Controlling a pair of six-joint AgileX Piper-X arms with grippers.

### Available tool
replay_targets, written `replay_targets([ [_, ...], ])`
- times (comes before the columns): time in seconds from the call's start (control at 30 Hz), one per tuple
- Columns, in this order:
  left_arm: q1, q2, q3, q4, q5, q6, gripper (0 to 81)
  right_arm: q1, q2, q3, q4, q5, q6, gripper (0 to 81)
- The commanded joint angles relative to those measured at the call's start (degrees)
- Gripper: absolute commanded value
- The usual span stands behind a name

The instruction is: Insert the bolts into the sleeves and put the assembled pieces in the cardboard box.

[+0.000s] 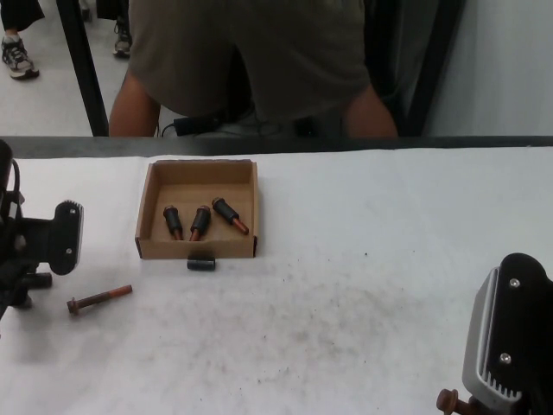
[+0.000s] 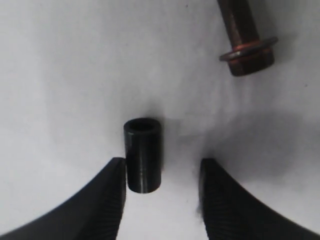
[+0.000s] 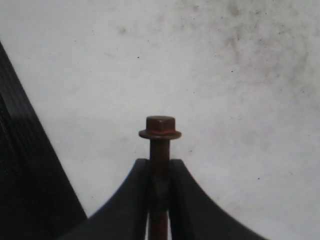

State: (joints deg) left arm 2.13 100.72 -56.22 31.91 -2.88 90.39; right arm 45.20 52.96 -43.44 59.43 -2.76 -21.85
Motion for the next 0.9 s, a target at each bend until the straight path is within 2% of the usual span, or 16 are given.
replay_targets([
  [0.0, 0.0, 0.0, -0.2, -0.4, 0.1, 0.3, 43.1, -0.2, -0.3, 0.0, -0.5, -0.5, 0.1, 0.2],
  [0.17, 0.0, 0.0, -0.2, -0.8, 3.5, 1.4, 42.6, -0.2, -0.3, 0.0, -0.5, -0.5, 0.1, 0.2],
  [0.4, 0.0, 0.0, -0.2, -0.8, 4.3, 1.4, 42.1, -0.2, -0.3, 0.0, -0.5, -0.5, 0.1, 0.2],
  [0.47, 0.0, 0.0, -0.2, -0.8, 4.7, 1.4, 37.8, -0.2, -0.3, 0.0, -0.5, -0.5, 0.1, 0.2],
  [0.63, 0.0, 0.0, -0.2, -0.7, 7.8, 1.4, 17.8, -0.2, -0.3, 0.0, -0.5, 0.8, -0.4, 0.2],
  [0.77, 0.0, 0.0, -0.2, -0.7, 8.6, 0.9, 14.0, -0.2, -0.3, 0.0, -0.5, 2.1, -0.4, 0.2],
  [0.87, 0.0, 0.0, -0.2, -0.7, 5.6, 0.9, 12.2, -0.2, -0.3, 0.0, -0.5, 2.1, -0.4, 0.2],
])
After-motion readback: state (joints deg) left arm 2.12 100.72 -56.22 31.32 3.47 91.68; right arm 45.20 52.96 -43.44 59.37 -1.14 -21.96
